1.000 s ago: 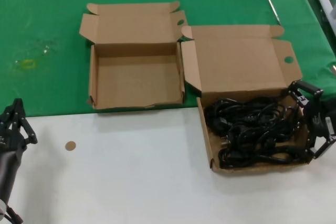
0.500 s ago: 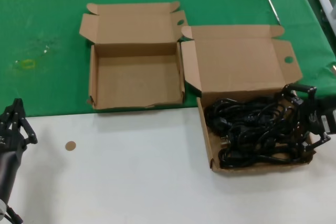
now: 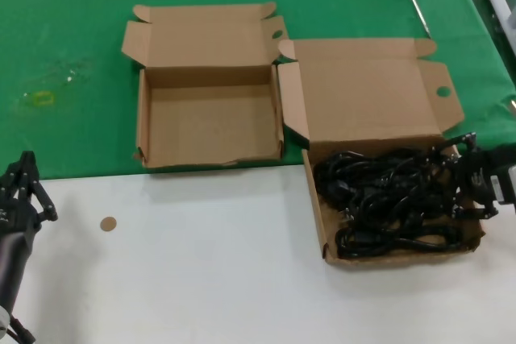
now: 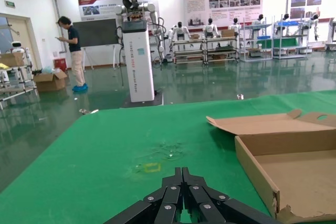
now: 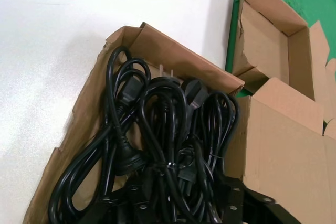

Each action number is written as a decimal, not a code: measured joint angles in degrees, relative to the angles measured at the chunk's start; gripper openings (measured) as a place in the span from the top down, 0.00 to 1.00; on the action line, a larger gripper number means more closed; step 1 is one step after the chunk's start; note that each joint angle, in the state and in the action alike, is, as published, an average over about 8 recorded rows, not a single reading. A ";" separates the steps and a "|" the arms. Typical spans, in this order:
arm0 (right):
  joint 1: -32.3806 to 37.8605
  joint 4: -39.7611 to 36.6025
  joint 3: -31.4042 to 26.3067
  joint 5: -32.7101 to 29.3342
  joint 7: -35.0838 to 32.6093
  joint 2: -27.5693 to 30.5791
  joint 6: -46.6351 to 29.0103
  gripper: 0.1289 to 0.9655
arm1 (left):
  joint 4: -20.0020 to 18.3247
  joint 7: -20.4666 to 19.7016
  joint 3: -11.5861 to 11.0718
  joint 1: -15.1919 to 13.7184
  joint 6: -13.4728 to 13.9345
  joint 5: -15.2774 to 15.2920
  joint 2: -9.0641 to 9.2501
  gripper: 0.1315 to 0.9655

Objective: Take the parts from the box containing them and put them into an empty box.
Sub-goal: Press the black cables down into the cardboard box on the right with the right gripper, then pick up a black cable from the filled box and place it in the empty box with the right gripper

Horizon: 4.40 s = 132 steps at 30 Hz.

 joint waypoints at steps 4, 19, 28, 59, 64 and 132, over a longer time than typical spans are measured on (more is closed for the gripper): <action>-0.14 -0.08 -0.05 -0.08 -0.04 0.10 -0.03 0.60 | 0.00 0.00 0.00 0.00 0.00 0.00 0.00 0.98; -0.97 1.67 -0.03 -0.36 2.34 1.56 -0.75 0.87 | 0.00 0.00 0.00 0.00 0.00 0.00 0.00 0.98; -0.75 4.24 0.48 0.26 7.29 2.78 -2.03 0.91 | 0.00 0.00 0.00 0.00 0.00 0.00 0.00 0.98; 11.41 6.58 -5.02 -5.16 20.98 -15.77 6.65 0.94 | 0.00 0.00 0.00 0.00 0.00 0.00 0.00 0.98; 12.88 3.92 -6.91 -7.12 21.48 -19.99 8.85 0.94 | 0.00 0.00 0.00 0.00 0.00 0.00 0.00 0.98; 21.80 -21.57 -10.08 -11.12 10.87 -35.97 20.68 0.42 | 0.00 0.00 0.00 0.00 0.00 0.00 0.00 0.98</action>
